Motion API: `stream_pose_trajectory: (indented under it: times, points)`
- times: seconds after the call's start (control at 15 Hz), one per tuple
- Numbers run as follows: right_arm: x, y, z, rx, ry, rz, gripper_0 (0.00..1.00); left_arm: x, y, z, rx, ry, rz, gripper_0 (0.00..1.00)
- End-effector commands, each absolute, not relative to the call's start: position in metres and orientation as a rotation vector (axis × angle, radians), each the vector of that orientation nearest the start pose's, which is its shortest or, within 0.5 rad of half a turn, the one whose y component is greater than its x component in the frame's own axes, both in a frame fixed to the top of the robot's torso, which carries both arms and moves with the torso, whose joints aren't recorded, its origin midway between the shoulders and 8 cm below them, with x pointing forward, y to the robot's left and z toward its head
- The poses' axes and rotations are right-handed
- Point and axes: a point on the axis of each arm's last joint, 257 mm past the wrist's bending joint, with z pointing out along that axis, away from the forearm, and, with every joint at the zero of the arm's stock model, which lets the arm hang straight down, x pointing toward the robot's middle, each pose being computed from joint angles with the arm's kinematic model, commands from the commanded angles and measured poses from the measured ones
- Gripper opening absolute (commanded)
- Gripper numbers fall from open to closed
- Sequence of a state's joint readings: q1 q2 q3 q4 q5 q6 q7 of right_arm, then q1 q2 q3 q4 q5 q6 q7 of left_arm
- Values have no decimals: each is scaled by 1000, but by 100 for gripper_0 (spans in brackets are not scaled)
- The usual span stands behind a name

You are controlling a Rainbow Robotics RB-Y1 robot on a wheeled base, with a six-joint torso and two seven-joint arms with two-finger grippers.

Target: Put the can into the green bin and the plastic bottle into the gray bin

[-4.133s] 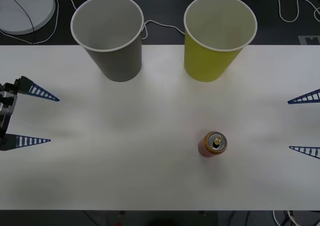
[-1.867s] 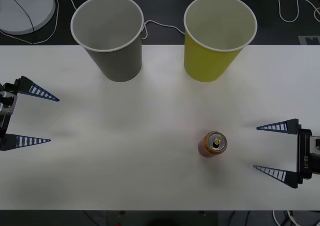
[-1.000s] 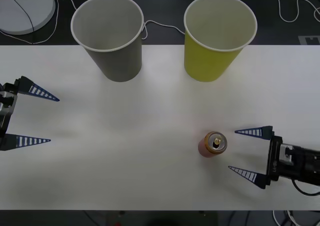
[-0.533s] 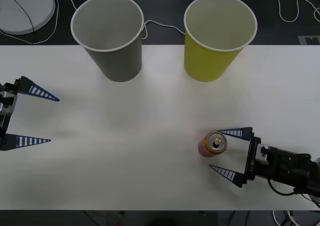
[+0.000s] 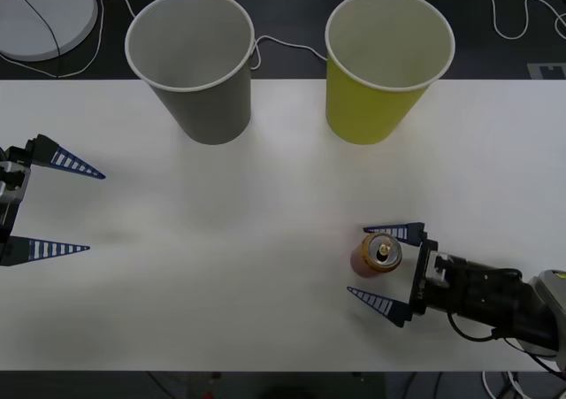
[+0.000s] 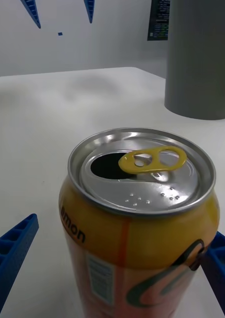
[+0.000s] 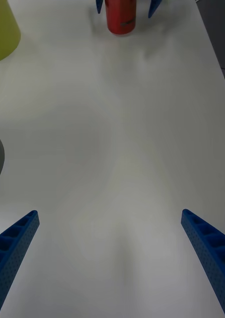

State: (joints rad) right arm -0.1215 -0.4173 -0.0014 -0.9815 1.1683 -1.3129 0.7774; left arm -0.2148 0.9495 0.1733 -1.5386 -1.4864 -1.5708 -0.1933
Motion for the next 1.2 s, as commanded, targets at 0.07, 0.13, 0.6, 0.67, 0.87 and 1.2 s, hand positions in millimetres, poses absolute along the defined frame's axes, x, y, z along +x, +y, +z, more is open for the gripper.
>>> stream_pose_trajectory:
  times: [0.07, 0.13, 0.6, 0.67, 0.87, 1.2]
  points:
    - [386, -156, -336, -1220, 1267, 558, 100, 395, 314, -183, 1875, 1441, -254, 100]
    - [386, -154, -335, -1225, 1261, 557, 85, 395, 314, -183, 1875, 1441, -254, 100]
    - [387, -145, -335, -1228, 1261, 574, 0, 395, 314, -183, 1875, 1441, -254, 100]
    - [389, -144, -334, -1228, 1259, 577, 0, 395, 314, -183, 1875, 1441, -254, 100]
    - [392, -147, -327, -1240, 1255, 573, 0, 395, 314, -183, 1875, 1441, -254, 100]
    - [386, -170, -304, -1332, 1325, 579, 0, 395, 314, -183, 1875, 1441, -254, 100]
